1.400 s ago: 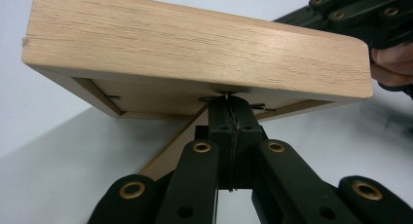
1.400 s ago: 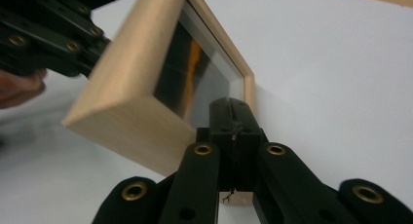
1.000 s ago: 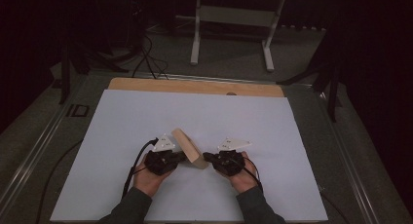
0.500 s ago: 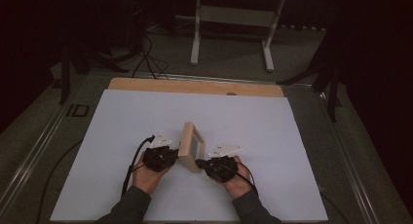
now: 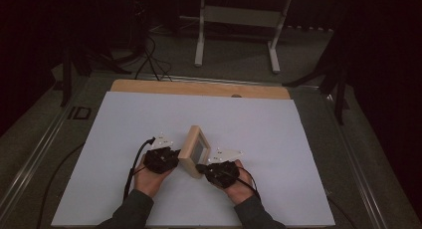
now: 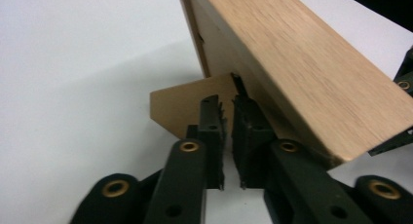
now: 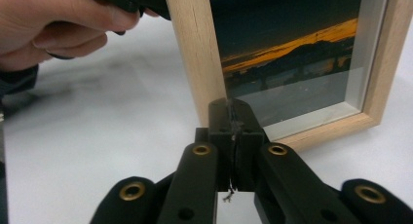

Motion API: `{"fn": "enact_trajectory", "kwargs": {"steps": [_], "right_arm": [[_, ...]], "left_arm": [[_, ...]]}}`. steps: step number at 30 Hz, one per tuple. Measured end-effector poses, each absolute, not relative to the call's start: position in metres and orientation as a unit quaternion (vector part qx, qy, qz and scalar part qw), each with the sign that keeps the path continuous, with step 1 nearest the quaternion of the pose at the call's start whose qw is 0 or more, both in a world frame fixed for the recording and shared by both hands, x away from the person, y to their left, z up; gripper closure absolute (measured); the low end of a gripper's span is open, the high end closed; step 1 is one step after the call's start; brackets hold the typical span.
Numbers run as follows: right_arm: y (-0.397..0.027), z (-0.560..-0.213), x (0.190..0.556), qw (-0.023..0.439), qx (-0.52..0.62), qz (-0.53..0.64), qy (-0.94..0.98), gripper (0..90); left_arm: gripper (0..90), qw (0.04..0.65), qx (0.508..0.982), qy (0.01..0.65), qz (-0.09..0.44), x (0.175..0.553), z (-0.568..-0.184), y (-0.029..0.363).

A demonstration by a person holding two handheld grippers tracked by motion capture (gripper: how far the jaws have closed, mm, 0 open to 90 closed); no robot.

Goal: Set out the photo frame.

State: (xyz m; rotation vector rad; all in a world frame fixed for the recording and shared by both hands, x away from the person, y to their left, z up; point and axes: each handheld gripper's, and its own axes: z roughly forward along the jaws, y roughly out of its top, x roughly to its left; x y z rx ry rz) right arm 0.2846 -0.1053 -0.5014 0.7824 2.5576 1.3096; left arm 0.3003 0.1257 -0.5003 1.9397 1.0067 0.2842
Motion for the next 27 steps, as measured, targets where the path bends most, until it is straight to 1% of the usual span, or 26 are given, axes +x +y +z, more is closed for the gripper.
{"fn": "enact_trajectory", "kwargs": {"steps": [6, 9, 12, 14, 15, 20, 27], "right_arm": [[-0.107, -0.499, 0.285, 0.103, 0.257, 0.438, 0.855, 79.1], [-0.108, -0.498, 0.285, 0.108, 0.258, 0.439, 0.854, 73.2], [-0.11, -0.495, 0.286, 0.115, 0.262, 0.441, 0.85, 66.4], [-0.111, -0.495, 0.286, 0.117, 0.263, 0.442, 0.849, 65.5], [-0.113, -0.493, 0.286, 0.121, 0.264, 0.443, 0.848, 63.2], [-0.117, -0.49, 0.288, 0.13, 0.271, 0.446, 0.843, 59.4], [-0.122, -0.488, 0.29, 0.145, 0.274, 0.441, 0.843, 57.3]], "left_arm": [[58.7, 0.442, 0.776, 0.431, 0.131, 0.3, -0.498, 0.133], [54.3, 0.44, 0.77, 0.442, 0.137, 0.299, -0.496, 0.136], [52.4, 0.441, 0.765, 0.447, 0.14, 0.299, -0.494, 0.14], [51.4, 0.442, 0.764, 0.448, 0.141, 0.298, -0.493, 0.142], [50.9, 0.445, 0.76, 0.451, 0.143, 0.297, -0.491, 0.144], [48.4, 0.458, 0.75, 0.453, 0.146, 0.293, -0.484, 0.151], [46.9, 0.476, 0.741, 0.45, 0.149, 0.289, -0.476, 0.156]]}}
